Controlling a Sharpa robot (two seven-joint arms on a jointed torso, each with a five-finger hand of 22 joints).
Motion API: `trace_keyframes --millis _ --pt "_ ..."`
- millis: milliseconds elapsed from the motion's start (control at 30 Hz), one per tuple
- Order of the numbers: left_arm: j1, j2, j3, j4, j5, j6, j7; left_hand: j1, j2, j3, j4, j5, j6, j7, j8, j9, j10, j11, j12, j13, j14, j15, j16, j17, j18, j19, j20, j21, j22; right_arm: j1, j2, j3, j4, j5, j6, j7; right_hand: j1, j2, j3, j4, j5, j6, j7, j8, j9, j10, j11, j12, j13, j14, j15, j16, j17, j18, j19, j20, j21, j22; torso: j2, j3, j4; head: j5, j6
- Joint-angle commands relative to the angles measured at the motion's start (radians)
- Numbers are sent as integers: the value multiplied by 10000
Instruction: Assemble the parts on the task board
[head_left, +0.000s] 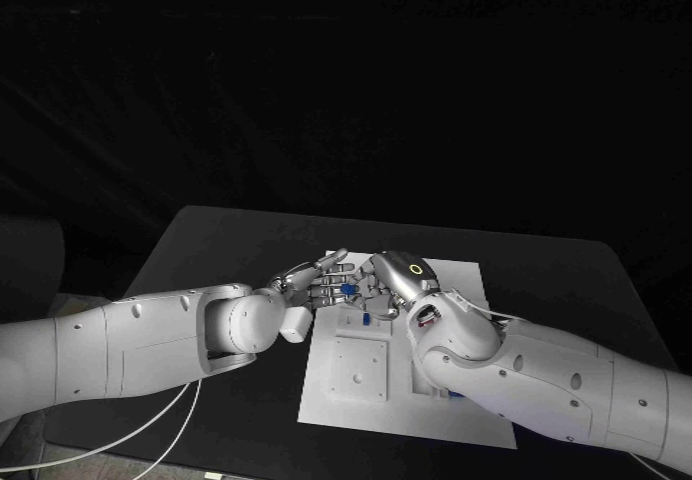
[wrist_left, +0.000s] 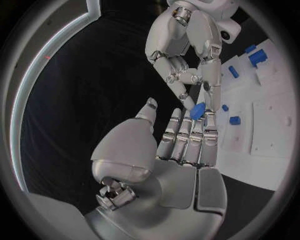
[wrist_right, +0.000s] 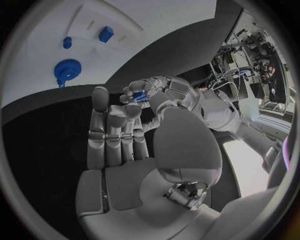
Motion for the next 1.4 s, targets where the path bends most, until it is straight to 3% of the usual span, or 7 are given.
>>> trace_keyframes --millis 33,400,567,733,1167,1400 --pt "19 16 16 12 -126 183 131 60 -32 24 -41 -35 8 39 34 15 -60 -3 -13 -12 -46 -23 -20 -7 -94 -96 -3 -23 -7 -14 -7 -7 10 -24 159 41 -54 6 -66 -23 37 -55 -2 61 -6 -33 9 -18 -8 -66 11 -54 -13 54 58 25 -83 13 3 -1 0 2 4" --pt "19 31 16 30 -144 198 91 94 -17 51 -91 -34 19 35 34 15 -39 0 -11 -11 -24 -20 -17 -6 -103 -82 -13 -8 -3 -15 27 -6 -16 40 131 60 -95 74 -70 34 54 -28 -12 67 -1 -23 4 13 1 -55 10 -21 -6 57 79 27 -110 36 0 5 4 -17 -6" --pt "19 36 15 35 -354 205 47 97 -5 59 -115 -33 25 35 33 16 -26 -1 -9 -10 -13 -20 -18 -6 -106 -76 -19 -2 -2 -15 38 -6 -19 283 145 186 -268 273 182 292 135 111 -80 58 -8 62 -28 117 54 -13 -15 90 49 10 117 -1 -123 96 -1 -4 2 -29 -21" --pt "19 43 14 44 -600 187 27 74 -3 56 -130 -33 31 50 33 16 -50 10 -11 -12 -30 -9 -21 -8 -115 -85 -20 -4 -4 -15 45 -6 -27 446 122 254 -339 228 507 419 96 173 -101 60 -14 92 -40 163 74 0 -26 151 74 -28 132 -23 -149 175 4 -2 1 -30 -28" --pt "19 54 14 72 -725 216 -8 56 5 64 -172 -33 26 48 33 16 -76 12 -12 -13 -30 -10 -20 -8 -125 -92 -28 3 -1 -14 59 -5 -106 404 242 246 -139 248 742 224 -5 236 -107 60 -15 102 -46 208 101 0 -25 194 86 -26 144 -22 -188 296 -1 4 -6 -39 -32" --pt "20 52 14 79 -730 292 -46 21 8 58 -169 -33 10 66 30 14 -95 24 -13 -14 -42 2 -20 -8 -126 -92 -29 2 -3 -13 46 -5 -129 277 300 298 -142 337 921 155 162 386 -158 62 -10 187 -82 359 221 76 -36 346 167 -30 189 -30 -174 400 -2 3 -5 -61 -50"
